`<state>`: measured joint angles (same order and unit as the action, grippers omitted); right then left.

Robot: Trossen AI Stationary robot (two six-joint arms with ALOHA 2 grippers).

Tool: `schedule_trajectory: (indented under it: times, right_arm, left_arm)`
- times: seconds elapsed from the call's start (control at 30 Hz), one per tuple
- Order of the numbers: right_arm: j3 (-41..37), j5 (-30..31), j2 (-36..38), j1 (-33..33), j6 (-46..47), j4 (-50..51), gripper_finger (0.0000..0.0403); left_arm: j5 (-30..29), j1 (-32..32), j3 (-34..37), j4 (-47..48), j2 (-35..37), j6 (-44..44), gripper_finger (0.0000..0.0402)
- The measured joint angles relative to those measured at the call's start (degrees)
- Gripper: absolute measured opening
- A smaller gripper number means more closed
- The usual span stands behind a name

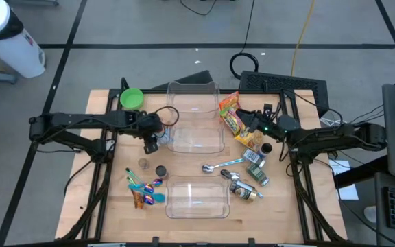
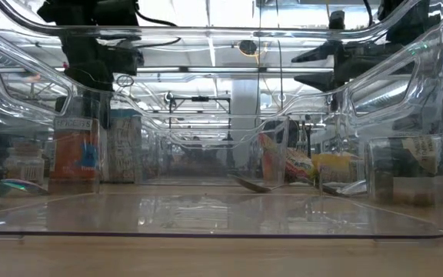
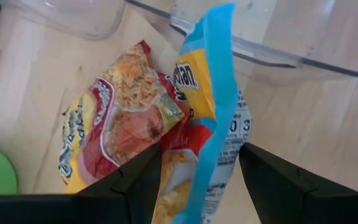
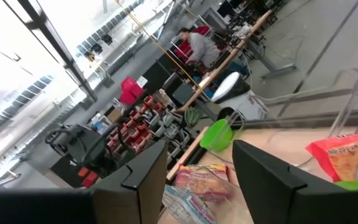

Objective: Pick & Place Food Item
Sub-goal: Put the blue noodle pack into the middle transparent bin

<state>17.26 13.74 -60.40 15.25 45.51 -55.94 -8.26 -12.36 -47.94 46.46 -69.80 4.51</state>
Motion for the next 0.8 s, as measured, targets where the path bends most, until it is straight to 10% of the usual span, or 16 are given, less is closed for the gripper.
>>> schedule_trajectory:
  times: [0.5,0.8]
  right_arm:
    - [0.00,-0.02,-1.42,0.00,0.32,-0.28,0.0171]
    - [0.00,-0.01,-1.40,0.00,0.32,-0.41,0.0171]
  left_arm:
    - [4.34,-1.73,-0.14,0.61,1.24,-1.85,0.0014]
    - [2.08,-1.71,-9.60,14.60,1.22,-6.44,0.0005]
